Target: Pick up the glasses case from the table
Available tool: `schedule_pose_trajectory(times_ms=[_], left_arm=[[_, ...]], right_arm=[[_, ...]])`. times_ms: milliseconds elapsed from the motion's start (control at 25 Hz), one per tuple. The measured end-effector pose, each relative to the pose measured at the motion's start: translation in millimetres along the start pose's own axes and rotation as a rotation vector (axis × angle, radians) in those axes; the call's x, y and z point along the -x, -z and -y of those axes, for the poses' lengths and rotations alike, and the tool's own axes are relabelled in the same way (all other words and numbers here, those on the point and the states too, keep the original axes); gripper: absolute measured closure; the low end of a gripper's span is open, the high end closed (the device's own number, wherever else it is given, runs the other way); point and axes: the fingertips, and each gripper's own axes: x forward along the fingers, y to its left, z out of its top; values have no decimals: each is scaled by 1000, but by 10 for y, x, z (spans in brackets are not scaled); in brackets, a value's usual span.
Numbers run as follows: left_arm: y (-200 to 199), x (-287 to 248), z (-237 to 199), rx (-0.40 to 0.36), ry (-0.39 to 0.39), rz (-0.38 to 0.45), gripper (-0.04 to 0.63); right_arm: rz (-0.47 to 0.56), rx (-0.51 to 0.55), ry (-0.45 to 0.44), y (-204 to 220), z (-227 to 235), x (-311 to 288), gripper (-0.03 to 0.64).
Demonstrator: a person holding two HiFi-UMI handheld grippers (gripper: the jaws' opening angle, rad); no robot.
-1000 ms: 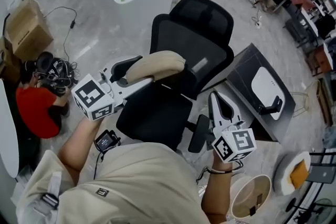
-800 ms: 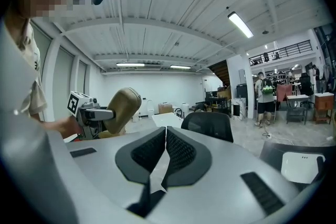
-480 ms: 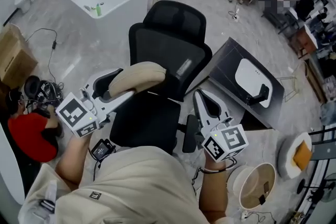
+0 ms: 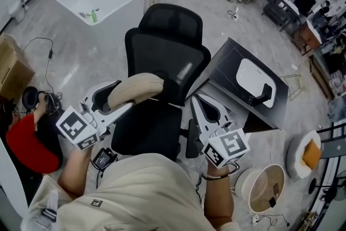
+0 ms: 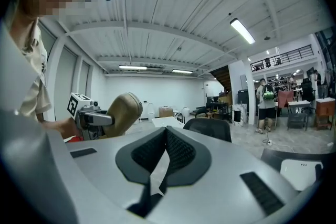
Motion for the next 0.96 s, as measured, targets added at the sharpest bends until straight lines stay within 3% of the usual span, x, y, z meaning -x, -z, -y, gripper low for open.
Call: schedule_pose_trajectory(times_ms=[960], left_arm=[[200,-90,76,27,20,-35,322]], right_arm=[[-48,-25,-26,206,-38,-18,595]])
